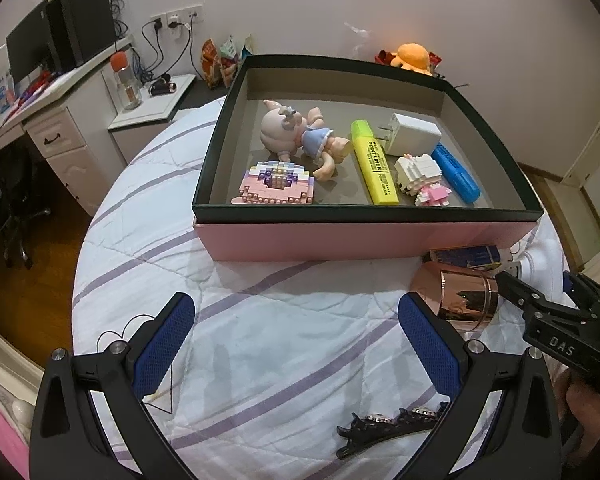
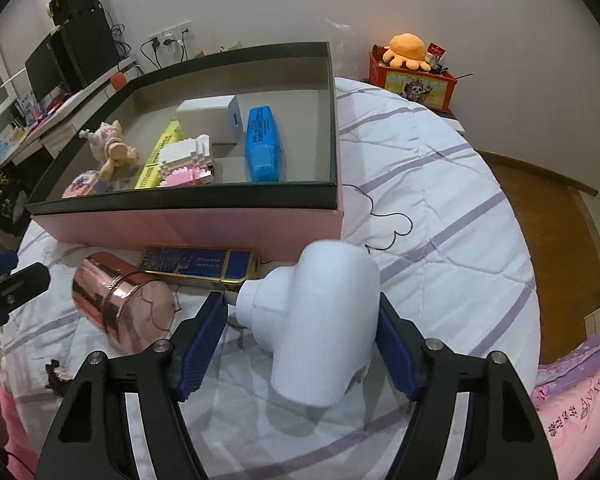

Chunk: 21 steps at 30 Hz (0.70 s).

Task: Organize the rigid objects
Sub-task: 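Reach the right gripper to the white hair dryer and close on it, then lift the white hair dryer with the right gripper and release it in the box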

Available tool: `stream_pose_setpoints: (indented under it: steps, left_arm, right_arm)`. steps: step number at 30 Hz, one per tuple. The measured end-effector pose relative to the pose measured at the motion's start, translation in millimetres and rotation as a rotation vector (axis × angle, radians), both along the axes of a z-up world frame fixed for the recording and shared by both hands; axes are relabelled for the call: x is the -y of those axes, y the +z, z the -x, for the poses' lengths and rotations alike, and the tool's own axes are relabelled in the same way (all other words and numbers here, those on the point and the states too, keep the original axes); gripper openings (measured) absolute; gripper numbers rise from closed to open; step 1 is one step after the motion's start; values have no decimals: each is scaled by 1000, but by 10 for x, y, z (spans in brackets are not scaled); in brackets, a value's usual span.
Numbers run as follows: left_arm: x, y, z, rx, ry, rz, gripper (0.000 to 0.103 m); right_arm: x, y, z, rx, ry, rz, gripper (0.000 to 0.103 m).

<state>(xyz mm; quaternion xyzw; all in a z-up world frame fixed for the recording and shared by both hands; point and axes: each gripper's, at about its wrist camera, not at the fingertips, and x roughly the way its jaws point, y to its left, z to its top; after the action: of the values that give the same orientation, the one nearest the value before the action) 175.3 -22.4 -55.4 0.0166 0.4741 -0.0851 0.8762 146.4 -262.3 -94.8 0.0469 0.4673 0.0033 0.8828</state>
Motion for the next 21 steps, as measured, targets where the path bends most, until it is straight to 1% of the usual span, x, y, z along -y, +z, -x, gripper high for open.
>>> stream_pose_setpoints:
  steps: [5,13,21]
  left_arm:
    - [36,28,26,6,-6,-3,103]
    - [59,71,87,15,-6,-1,103]
    - [70,114,130,25,-9,-3,103]
  right_arm:
    - [24,89,102,12,0,-24,73]
    - [19,124,201,21,-6,-43,73]
    - [-18,169,208,26,9,-53,73]
